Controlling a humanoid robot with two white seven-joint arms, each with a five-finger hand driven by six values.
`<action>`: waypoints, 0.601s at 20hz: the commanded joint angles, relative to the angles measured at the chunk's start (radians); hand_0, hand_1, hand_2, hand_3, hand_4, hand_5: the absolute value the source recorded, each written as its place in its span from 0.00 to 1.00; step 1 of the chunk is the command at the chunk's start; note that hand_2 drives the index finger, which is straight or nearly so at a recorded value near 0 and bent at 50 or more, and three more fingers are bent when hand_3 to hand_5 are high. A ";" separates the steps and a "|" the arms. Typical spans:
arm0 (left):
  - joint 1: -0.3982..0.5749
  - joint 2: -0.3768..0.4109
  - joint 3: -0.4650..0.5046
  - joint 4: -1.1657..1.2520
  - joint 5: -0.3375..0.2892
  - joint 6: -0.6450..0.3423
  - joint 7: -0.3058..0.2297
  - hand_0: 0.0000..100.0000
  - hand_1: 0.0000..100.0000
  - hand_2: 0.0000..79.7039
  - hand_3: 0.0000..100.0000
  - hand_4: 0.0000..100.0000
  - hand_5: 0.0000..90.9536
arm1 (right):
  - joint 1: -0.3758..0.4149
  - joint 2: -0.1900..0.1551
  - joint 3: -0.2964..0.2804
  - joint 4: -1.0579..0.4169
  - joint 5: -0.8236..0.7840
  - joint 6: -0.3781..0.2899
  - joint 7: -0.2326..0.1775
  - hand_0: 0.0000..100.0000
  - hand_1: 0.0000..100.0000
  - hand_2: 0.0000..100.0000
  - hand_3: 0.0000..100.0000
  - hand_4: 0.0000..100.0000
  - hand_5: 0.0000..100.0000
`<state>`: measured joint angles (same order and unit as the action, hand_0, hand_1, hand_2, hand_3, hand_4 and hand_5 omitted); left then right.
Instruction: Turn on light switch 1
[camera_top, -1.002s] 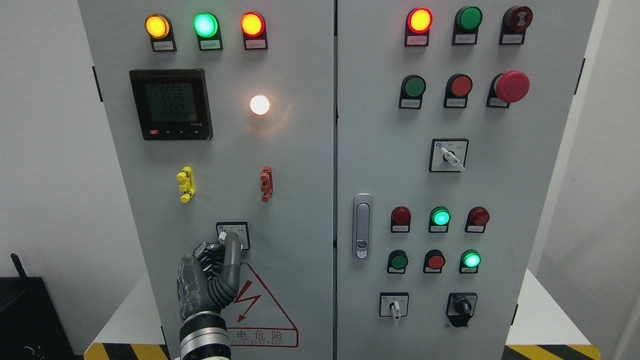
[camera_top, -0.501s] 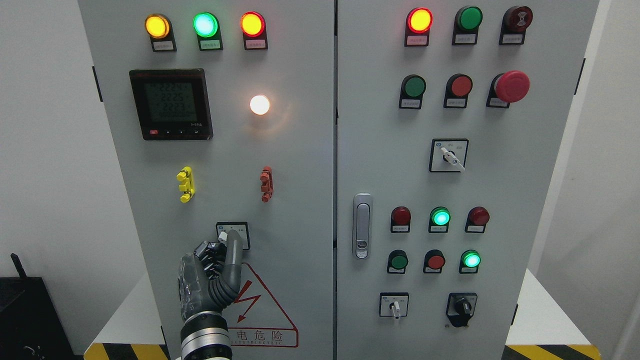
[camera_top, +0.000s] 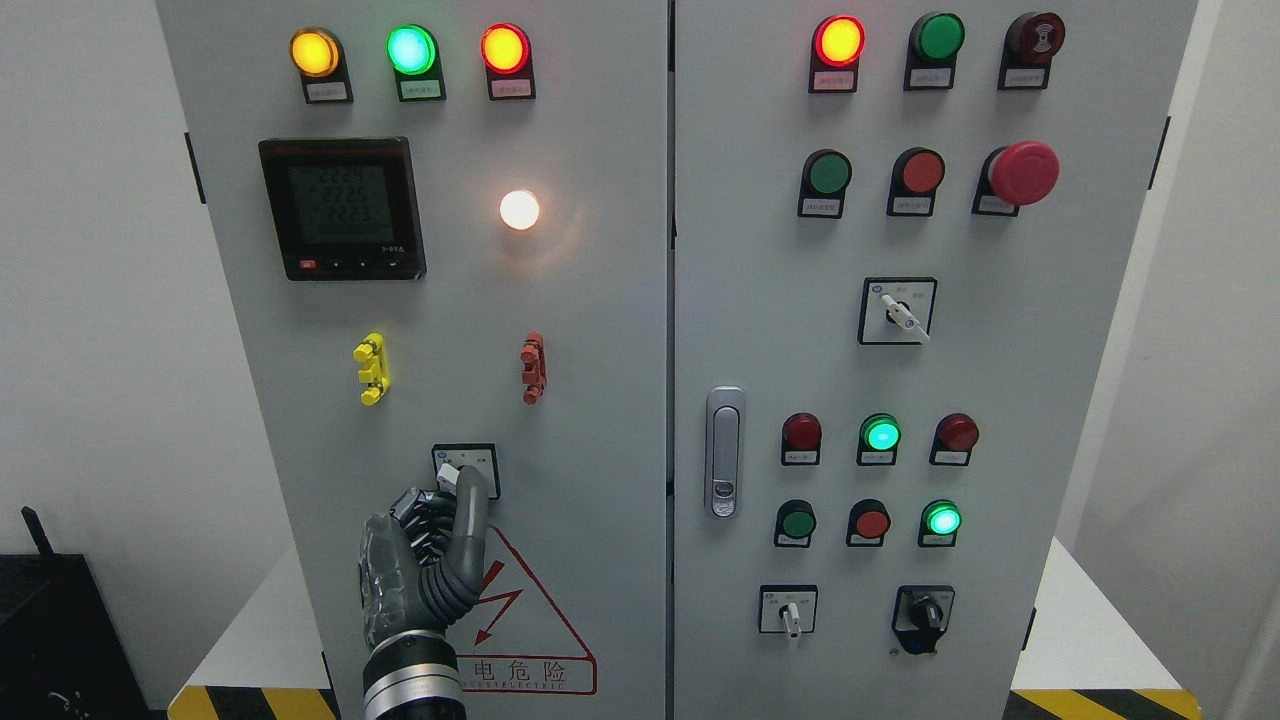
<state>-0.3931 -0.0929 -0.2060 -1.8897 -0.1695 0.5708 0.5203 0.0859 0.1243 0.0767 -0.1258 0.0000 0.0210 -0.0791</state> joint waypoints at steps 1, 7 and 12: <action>0.026 -0.001 -0.016 -0.032 -0.002 -0.006 0.004 0.33 0.34 0.81 0.86 0.95 0.94 | 0.000 0.000 0.000 0.000 -0.025 0.000 -0.001 0.00 0.00 0.00 0.00 0.00 0.00; 0.051 0.001 -0.016 -0.055 -0.005 -0.031 0.004 0.34 0.33 0.82 0.87 0.95 0.95 | 0.000 0.000 0.000 0.000 -0.025 0.000 -0.001 0.00 0.00 0.00 0.00 0.00 0.00; 0.115 0.001 -0.015 -0.055 -0.025 -0.164 0.009 0.35 0.33 0.83 0.87 0.96 0.95 | 0.000 0.000 0.000 0.000 -0.025 0.000 -0.001 0.00 0.00 0.00 0.00 0.00 0.00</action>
<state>-0.3270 -0.0924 -0.2170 -1.9233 -0.1794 0.4742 0.5281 0.0859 0.1243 0.0767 -0.1258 0.0000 0.0209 -0.0790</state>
